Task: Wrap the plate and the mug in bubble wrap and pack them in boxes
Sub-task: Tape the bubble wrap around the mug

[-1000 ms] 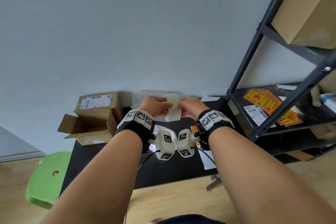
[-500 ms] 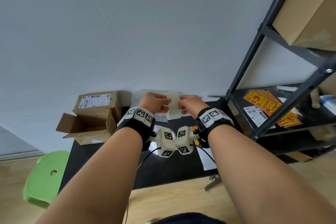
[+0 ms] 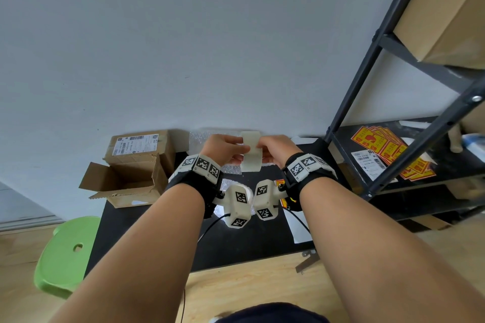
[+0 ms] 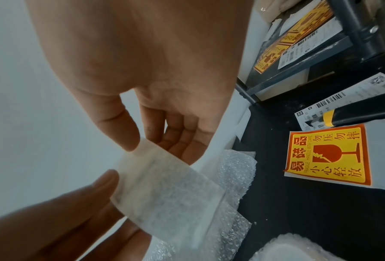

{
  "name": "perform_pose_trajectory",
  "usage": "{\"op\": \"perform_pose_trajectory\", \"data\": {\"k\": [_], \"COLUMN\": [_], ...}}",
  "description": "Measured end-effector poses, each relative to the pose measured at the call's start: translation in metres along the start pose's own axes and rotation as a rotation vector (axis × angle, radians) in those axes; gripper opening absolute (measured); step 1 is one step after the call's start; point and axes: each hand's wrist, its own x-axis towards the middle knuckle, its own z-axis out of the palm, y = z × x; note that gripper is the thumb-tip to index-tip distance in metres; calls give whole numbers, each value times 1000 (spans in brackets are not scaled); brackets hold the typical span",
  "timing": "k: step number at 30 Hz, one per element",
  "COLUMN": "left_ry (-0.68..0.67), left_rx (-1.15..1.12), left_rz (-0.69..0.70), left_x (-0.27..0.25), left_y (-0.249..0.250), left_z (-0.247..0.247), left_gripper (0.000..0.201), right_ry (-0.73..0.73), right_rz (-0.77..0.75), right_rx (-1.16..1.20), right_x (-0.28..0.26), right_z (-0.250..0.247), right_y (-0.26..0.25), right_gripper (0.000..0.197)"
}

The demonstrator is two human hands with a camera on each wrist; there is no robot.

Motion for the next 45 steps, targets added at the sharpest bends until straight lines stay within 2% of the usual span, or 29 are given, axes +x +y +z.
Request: {"op": "perform_pose_trajectory", "data": {"k": [5, 10, 15, 18, 26, 29, 31, 35, 37, 41, 45], "left_ry": [70, 116, 31, -37, 23, 47, 49, 60, 67, 69, 24], "left_rx": [29, 10, 27, 47, 47, 62, 79, 84, 77, 51, 137], "left_rz": [31, 10, -16, -24, 33, 40, 41, 26, 17, 5, 18], "left_x": [3, 7, 5, 1, -3, -1, -2, 0, 2, 3, 1], "left_y": [0, -1, 0, 1, 3, 3, 5, 5, 4, 3, 3], "left_z": [6, 6, 4, 4, 9, 11, 12, 11, 11, 10, 10], "left_gripper": [26, 14, 24, 31, 42, 33, 10, 14, 6, 24, 14], "right_ry": [-21, -47, -14, -2, 13, 4, -24, -53, -48, -47, 2], "right_rz": [18, -3, 7, 22, 16, 15, 4, -36, -27, 12, 32], "right_rx": [16, 15, 23, 93, 118, 51, 7, -75, -56, 19, 49], "right_x": [-1, -6, -4, -2, -2, -4, -5, -7, -7, -3, 1], "right_z": [1, 3, 3, 2, 2, 2, 3, 3, 3, 2, 0], "right_y": [3, 7, 9, 8, 7, 6, 7, 11, 12, 11, 9], "right_gripper": [12, 28, 12, 14, 14, 15, 29, 40, 36, 22, 10]}}
